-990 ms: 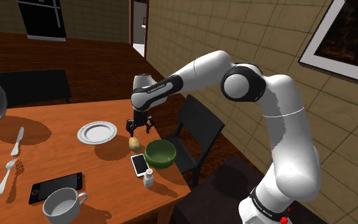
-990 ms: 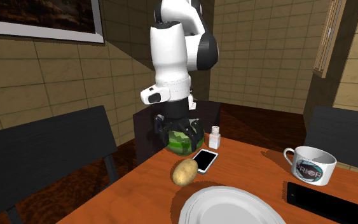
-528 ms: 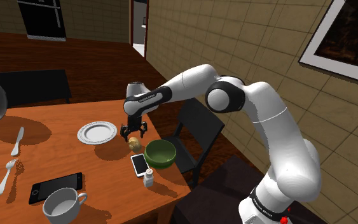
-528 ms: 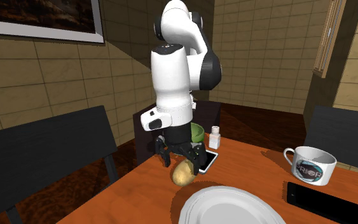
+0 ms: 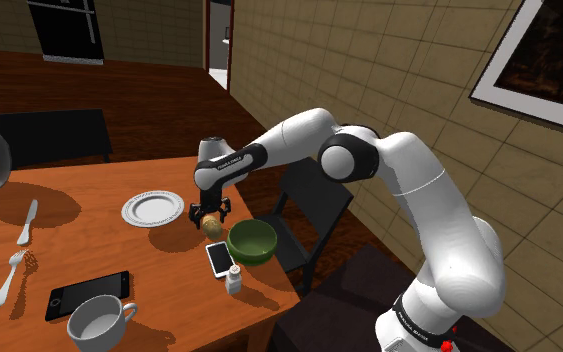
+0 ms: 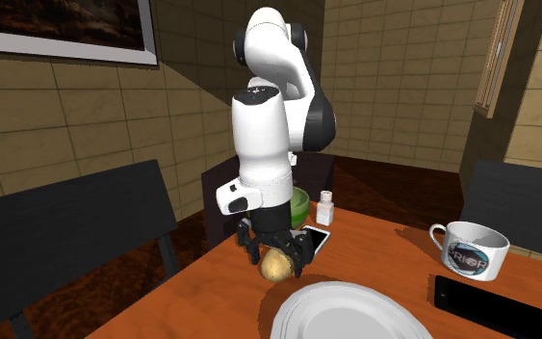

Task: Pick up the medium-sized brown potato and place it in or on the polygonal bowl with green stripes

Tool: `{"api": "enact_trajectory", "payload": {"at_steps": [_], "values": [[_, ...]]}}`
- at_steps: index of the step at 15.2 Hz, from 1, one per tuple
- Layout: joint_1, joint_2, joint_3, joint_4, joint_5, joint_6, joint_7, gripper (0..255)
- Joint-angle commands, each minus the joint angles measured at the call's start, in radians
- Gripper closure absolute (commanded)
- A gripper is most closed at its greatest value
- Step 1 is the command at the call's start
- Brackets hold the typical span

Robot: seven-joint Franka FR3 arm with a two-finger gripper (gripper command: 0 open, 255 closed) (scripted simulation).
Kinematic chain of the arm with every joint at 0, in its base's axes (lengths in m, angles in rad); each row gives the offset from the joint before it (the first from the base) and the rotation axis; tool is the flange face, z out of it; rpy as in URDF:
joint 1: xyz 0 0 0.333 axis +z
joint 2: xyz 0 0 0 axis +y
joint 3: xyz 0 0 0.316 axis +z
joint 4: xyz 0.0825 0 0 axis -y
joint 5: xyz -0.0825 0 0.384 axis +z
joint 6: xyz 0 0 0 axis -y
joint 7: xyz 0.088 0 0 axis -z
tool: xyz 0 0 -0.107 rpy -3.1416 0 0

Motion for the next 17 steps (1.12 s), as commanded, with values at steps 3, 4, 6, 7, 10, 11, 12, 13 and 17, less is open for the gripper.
{"api": "enact_trajectory", "payload": {"at_steps": [3,4,6,7,10,11,12,13,17], "values": [[0.000,0.000,0.000,-0.001,0.000,0.001,0.000,0],[0.000,0.000,0.000,-0.001,0.000,0.001,0.000,0],[0.000,0.000,0.000,-0.001,0.000,0.001,0.000,255],[0.000,0.000,0.000,-0.001,0.000,0.001,0.000,255],[0.000,0.001,0.000,0.000,0.000,0.001,0.000,255],[0.000,0.001,0.000,0.000,0.000,0.001,0.000,255],[0.000,0.001,0.000,0.000,0.000,0.001,0.000,255],[0.000,0.000,0.000,-0.001,0.000,0.002,0.000,255],[-0.001,-0.030,0.001,-0.011,0.001,-0.018,0.002,255]]}}
